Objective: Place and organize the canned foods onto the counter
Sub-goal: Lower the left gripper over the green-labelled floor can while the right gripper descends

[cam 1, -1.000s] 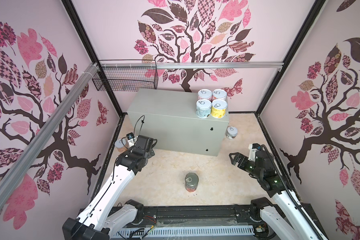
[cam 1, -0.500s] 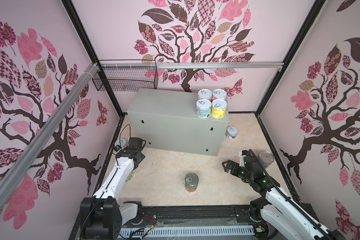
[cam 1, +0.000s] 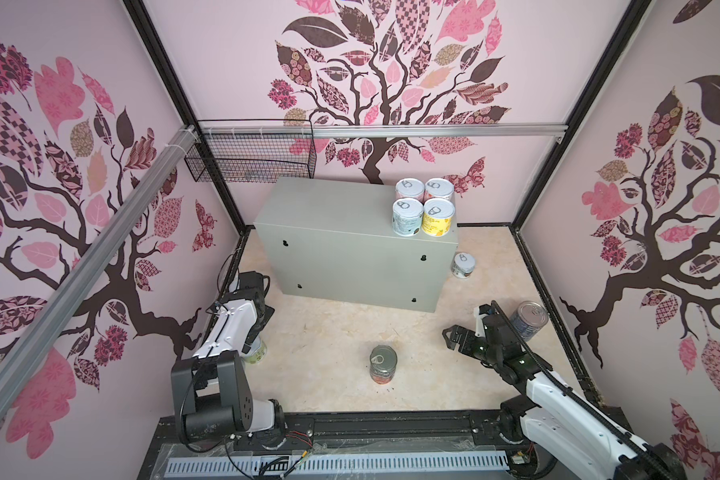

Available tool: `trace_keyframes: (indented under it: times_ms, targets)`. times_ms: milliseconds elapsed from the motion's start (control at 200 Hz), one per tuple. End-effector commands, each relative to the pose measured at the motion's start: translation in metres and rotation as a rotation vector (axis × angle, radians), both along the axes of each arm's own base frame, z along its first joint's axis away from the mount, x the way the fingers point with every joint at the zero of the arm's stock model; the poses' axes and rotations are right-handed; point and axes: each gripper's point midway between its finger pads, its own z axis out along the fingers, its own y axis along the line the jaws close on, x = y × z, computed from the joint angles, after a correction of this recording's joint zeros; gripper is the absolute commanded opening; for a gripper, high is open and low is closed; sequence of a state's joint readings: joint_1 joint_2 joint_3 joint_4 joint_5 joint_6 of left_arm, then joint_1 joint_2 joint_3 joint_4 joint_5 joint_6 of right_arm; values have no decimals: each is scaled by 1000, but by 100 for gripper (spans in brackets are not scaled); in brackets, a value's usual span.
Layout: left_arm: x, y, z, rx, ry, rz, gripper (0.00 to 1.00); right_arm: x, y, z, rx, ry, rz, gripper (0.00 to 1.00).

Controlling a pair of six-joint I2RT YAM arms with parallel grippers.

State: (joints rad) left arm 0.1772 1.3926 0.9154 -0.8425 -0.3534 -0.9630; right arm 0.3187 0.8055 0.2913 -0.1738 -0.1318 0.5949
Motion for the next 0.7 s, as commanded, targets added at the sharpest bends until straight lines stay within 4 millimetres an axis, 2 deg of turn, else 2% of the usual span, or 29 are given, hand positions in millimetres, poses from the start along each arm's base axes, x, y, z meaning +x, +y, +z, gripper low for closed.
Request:
trace_keyframes:
  times_ms: [0,125,305,510,695]
  targets:
    - [10,6,13,9,-29,4,98,6,4,7,-2,-37,24,100]
    - [8,14,10,-8,-19,21,98,8,5,9,-6,-46,31,100]
    - [8,26,17,12,-7,22,98,9,6,7,-12,-45,38,100]
    - [9,32,3,-41,-1,17,98,9,6,8,-8,-51,42,100]
    - [14,24,-12,-98,18,-8,98,9,7,9,-6,-50,44,100]
